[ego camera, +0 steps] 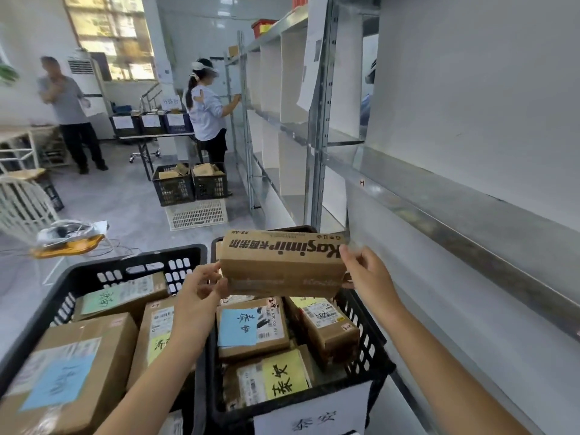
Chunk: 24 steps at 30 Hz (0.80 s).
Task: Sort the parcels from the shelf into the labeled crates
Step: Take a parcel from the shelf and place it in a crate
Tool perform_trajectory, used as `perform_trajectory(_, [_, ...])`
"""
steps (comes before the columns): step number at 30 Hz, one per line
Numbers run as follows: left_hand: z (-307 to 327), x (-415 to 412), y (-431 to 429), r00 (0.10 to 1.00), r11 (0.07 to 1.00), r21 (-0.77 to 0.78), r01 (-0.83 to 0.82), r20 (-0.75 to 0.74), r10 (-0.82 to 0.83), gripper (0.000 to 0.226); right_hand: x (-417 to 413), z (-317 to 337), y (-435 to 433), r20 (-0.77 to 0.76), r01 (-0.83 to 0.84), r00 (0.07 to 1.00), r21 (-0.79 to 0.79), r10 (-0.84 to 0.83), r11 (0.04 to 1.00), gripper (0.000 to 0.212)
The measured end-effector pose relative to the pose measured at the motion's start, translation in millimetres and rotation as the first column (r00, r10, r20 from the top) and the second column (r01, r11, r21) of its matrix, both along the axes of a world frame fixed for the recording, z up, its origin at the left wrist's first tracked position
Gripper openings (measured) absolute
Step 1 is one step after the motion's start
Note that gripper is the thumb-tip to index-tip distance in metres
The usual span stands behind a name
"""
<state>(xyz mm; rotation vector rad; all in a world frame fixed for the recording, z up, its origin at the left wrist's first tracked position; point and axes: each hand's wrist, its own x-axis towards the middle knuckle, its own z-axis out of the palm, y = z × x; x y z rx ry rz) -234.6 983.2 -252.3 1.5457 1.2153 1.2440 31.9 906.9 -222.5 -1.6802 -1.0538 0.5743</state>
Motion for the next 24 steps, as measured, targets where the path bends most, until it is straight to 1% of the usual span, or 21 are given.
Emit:
perform_trajectory(2, [-0.1,-7.1,-1.0,0.999,0.999,-0.029,-0.026,0.033,0.027,0.017,-5.4,-5.3,4.2,-0.031,-0.054,0.998,-0.014,0.053,0.998,0.029])
perform_trajectory(5, [-0.1,-16.7,0.1,0.993,0.996,-0.067,-0.051,0.102,0.058,0.016,-9.8,-16.7,8.5,0.025,-0.089,0.996,-0.06,0.091,0.994,0.019])
perform_trajectory(6, [-1.4,-20.1,0.4,0.991,0.995,-0.092,-0.043,0.125,0.054,0.017,-11.1,-21.0,9.5,0.012,-0.102,0.995,-0.06,0.103,0.993,0.02])
perform_trajectory(9, [-12.0,-30.9,0.0,0.983,0.985,-0.171,-0.022,0.175,0.053,0.02,-16.3,-33.2,10.6,-0.091,-0.175,0.981,-0.042,0.17,0.984,0.039])
perform_trajectory(11, [-22.9,-38.1,-1.4,0.976,0.977,-0.213,-0.013,0.208,0.058,0.021,-21.0,-42.2,11.1,-0.112,-0.229,0.969,-0.071,0.22,0.971,0.051])
perform_trajectory(12, [-27.5,-41.1,-3.3,0.975,0.973,-0.231,-0.012,0.215,0.063,0.022,-22.7,-47.8,12.2,-0.113,-0.239,0.967,-0.09,0.228,0.967,0.054])
perform_trajectory(14, [-33.4,-44.1,-8.1,0.975,0.967,-0.256,-0.005,0.215,0.062,0.031,-26.2,-57.4,14.1,-0.11,-0.243,0.967,-0.117,0.231,0.963,0.055])
perform_trajectory(17, [-40.2,-48.6,-12.0,0.967,0.95,-0.313,0.006,0.243,0.074,0.051,-32.5,-67.4,15.7,-0.154,-0.267,0.956,-0.103,0.25,0.958,0.054])
perform_trajectory(20, [-43.6,-55.1,-14.1,0.957,0.93,-0.368,-0.005,0.267,0.111,0.065,-39.0,-72.9,15.3,-0.13,-0.313,0.945,-0.097,0.3,0.945,0.054])
perform_trajectory(21, [-45.1,-56.6,-14.0,0.957,0.925,-0.379,-0.005,0.267,0.114,0.061,-38.7,-74.5,15.5,-0.121,-0.324,0.942,-0.098,0.312,0.941,0.053])
perform_trajectory(22, [-45.4,-56.7,-14.2,0.957,0.925,-0.381,-0.004,0.268,0.114,0.05,-37.8,-74.9,15.8,-0.13,-0.341,0.935,-0.093,0.328,0.935,0.05])
perform_trajectory(24, [-46.0,-55.4,-12.4,0.946,0.923,-0.384,-0.014,0.295,0.137,0.031,-35.4,-71.6,15.9,-0.209,-0.386,0.908,-0.077,0.364,0.919,0.038])
